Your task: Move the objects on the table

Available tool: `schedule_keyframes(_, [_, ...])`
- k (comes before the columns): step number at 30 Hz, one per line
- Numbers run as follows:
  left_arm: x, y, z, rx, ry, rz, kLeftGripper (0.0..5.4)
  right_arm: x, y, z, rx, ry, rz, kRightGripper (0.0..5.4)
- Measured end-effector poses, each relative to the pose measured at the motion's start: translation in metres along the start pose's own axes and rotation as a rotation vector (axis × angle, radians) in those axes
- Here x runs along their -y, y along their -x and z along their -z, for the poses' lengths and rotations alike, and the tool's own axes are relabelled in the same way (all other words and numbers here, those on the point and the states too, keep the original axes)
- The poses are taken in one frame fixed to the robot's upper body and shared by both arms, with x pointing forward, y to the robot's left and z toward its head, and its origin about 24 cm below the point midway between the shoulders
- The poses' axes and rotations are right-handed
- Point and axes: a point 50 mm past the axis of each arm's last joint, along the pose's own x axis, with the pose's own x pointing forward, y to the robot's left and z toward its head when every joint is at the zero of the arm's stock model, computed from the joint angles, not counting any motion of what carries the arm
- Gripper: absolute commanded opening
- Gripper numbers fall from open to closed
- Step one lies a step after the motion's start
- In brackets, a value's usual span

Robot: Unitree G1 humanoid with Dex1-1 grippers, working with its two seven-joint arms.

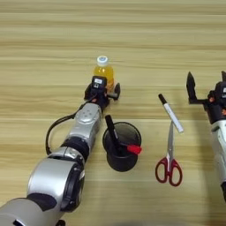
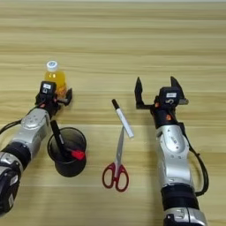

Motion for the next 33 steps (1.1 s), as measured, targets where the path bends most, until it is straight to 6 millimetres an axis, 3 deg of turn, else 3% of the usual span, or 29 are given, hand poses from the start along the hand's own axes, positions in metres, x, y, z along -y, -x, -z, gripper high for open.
schedule_keyframes(4, [0.001, 0.0, 0.0, 0.004, -0.003, 0.015, 5.36, 0.0, 0.0, 0.0, 0.001, 0.0, 0.0, 5.4])
schedule_keyframes(16, [0.001, -0.001, -0.019, 0.136, -0.055, 0.004, 5.36, 0.001, 0.0, 0.0, 0.002, -0.003, -0.004, 5.4])
schedule_keyframes(26, [-0.016, 0.007, -0.036, 0.266, -0.064, -0.079, 5.36, 0.001, 0.0, -0.001, 0.005, -0.006, -0.004, 5.4])
schedule_keyframes(33, [-0.023, 0.02, -0.075, 0.495, -0.097, -0.099, 5.36, 0.002, -0.002, -0.002, 0.011, -0.006, -0.003, 5.4])
